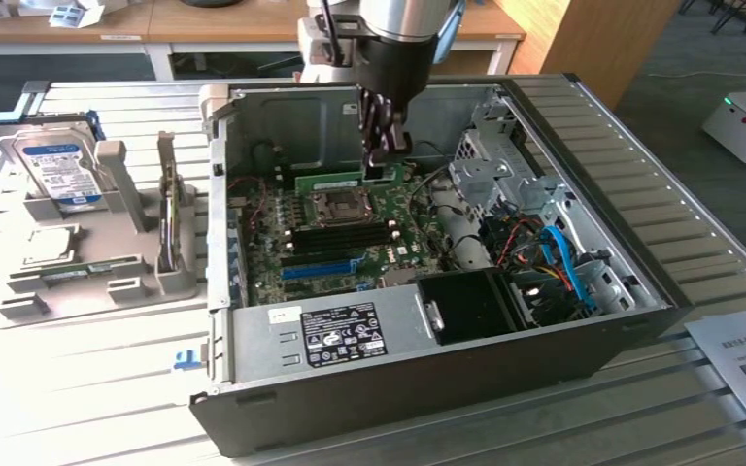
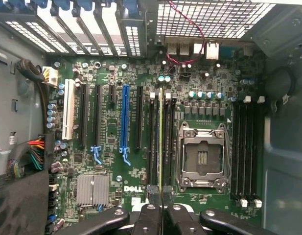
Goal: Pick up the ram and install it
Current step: 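Insert the ram into the slot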
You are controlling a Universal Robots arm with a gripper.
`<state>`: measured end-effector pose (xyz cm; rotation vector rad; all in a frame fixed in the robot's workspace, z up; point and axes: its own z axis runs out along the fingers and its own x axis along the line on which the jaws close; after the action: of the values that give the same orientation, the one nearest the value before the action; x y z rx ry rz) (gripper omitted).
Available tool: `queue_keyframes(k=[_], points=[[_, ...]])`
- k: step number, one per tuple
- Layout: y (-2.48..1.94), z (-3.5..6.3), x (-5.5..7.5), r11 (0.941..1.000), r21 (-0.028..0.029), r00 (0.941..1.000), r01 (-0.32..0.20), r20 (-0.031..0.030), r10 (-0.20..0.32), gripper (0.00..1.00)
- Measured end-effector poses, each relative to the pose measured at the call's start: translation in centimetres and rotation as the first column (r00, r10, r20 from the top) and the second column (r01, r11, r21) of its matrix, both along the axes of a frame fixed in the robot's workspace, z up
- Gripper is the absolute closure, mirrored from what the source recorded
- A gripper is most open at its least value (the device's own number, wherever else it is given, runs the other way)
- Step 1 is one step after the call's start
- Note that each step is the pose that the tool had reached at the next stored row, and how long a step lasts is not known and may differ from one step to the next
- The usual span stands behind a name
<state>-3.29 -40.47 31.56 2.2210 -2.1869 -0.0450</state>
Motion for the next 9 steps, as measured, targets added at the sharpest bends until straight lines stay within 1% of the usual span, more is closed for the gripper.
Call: queue_keyframes(k=[9], points=[[0.0,-0.84,-0.03,1.0,-0.002,1.0,0.0,0.0068,0.0,0.88]])
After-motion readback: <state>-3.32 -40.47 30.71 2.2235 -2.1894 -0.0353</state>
